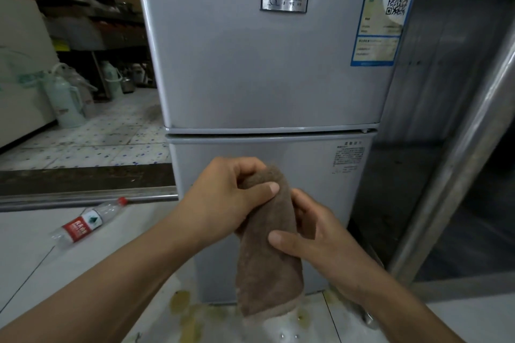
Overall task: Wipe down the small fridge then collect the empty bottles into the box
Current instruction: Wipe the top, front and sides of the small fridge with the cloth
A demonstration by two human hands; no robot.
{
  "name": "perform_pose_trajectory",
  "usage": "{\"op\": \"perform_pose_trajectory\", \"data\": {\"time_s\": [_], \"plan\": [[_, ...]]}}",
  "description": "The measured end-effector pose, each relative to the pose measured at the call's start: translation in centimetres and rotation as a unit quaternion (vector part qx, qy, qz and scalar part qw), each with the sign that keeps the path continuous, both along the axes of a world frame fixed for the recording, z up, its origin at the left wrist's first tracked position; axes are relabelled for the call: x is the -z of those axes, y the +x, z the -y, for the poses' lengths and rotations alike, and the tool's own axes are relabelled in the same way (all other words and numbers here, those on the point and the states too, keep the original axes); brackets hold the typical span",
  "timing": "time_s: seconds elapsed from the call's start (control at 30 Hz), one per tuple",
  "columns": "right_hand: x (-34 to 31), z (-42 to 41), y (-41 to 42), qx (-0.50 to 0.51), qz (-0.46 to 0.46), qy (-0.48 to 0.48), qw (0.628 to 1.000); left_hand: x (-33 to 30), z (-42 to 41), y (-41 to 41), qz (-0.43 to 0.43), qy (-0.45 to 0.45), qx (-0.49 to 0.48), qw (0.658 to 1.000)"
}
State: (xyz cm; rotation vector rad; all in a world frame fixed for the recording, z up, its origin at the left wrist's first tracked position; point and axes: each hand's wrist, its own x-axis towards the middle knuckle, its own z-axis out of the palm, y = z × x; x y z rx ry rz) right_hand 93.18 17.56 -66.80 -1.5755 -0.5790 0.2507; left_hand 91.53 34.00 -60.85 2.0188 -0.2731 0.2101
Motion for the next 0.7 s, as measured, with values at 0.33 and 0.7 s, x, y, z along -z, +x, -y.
{"op": "perform_pose_trajectory", "data": {"time_s": [0.33,0.7], "plan": [[0.4,0.2,0.6,0.213,0.007,0.137,0.967,0.6,0.1,1.9,0.13,0.112,-0.115,0.978],[-0.6,-6.8,6.4,0.413,0.586,-0.191,0.67,1.1,-5.1,3.6,0.29,0.388,-0.261,0.835]]}}
